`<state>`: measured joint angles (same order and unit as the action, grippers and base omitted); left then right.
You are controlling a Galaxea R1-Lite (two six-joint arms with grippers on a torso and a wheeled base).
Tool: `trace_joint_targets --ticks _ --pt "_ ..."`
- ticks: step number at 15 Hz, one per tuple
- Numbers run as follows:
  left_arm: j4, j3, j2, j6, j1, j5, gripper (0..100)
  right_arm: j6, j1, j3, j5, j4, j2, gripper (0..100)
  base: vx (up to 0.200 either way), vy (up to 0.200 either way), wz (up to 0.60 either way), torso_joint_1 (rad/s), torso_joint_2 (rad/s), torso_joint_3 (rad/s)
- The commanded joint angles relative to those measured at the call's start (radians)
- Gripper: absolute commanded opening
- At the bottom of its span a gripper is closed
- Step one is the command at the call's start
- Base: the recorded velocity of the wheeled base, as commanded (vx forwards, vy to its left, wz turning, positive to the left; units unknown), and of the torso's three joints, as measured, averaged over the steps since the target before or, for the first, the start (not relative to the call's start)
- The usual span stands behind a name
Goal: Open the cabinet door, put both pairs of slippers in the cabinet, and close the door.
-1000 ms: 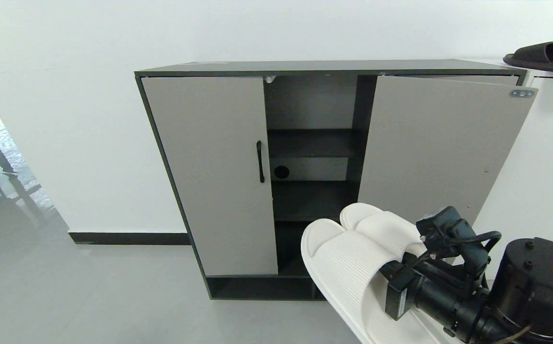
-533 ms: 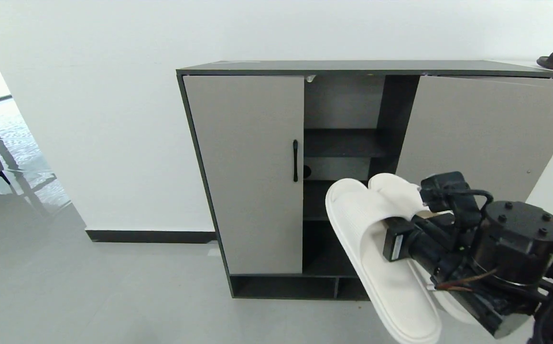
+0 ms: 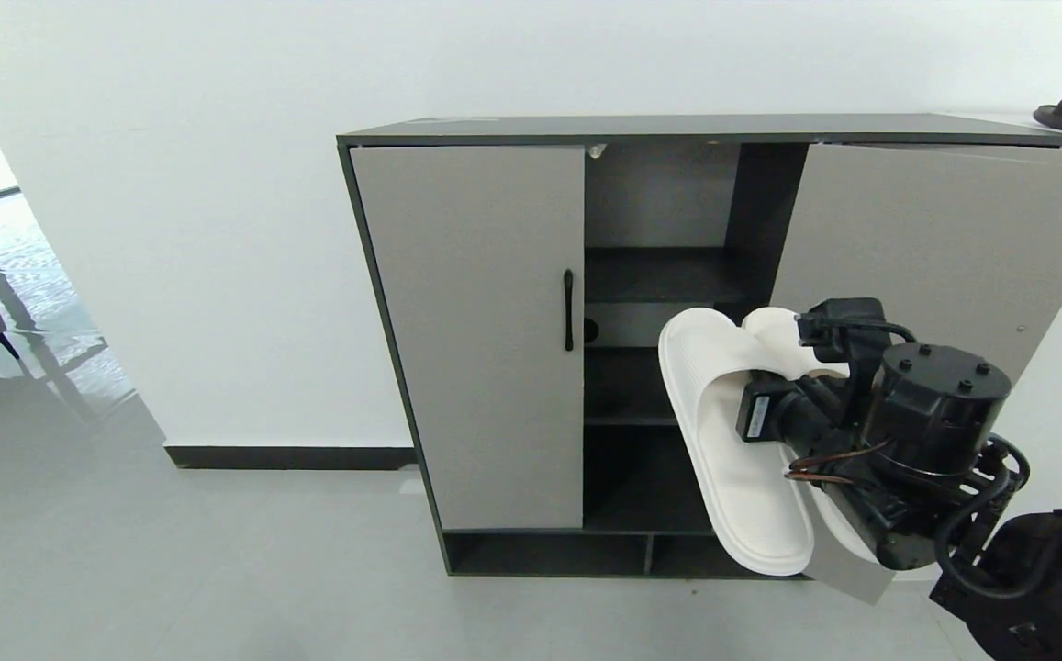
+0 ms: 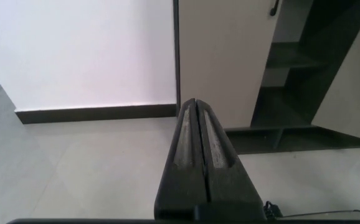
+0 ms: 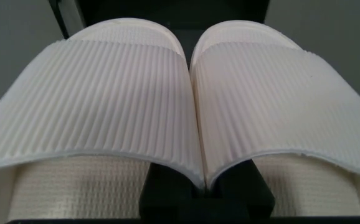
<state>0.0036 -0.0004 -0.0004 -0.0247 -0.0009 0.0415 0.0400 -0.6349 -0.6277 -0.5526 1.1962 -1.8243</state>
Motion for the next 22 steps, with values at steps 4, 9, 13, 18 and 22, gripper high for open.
trace_joint_targets --ticks 4,9,13,18,22 --pt "-0.001 0.000 0.002 0.000 0.001 0.000 0 0.001 0.003 -0.004 0.002 0.000 -0.024 0 0.000 0.000 0.00 0.000 0.00 0.000" --pt "-0.001 0.000 0.002 0.000 -0.001 0.000 0 0.001 0.014 -0.014 0.005 0.000 -0.024 0 0.160 0.000 0.00 0.001 0.00 0.003" --pt "-0.001 0.000 0.002 -0.001 -0.001 0.000 0 0.001 0.021 -0.018 0.005 0.000 -0.024 0 0.200 0.000 0.00 0.002 0.00 0.001" --pt "-0.001 0.000 0.002 -0.001 -0.001 0.000 0 0.000 0.029 -0.018 0.002 0.003 -0.023 0 0.200 0.000 0.00 0.004 0.00 0.001" --pt "-0.001 0.000 0.002 -0.001 0.001 0.000 0 -0.025 0.029 -0.096 0.003 0.005 0.003 0 0.200 0.000 0.00 0.001 0.00 0.005"
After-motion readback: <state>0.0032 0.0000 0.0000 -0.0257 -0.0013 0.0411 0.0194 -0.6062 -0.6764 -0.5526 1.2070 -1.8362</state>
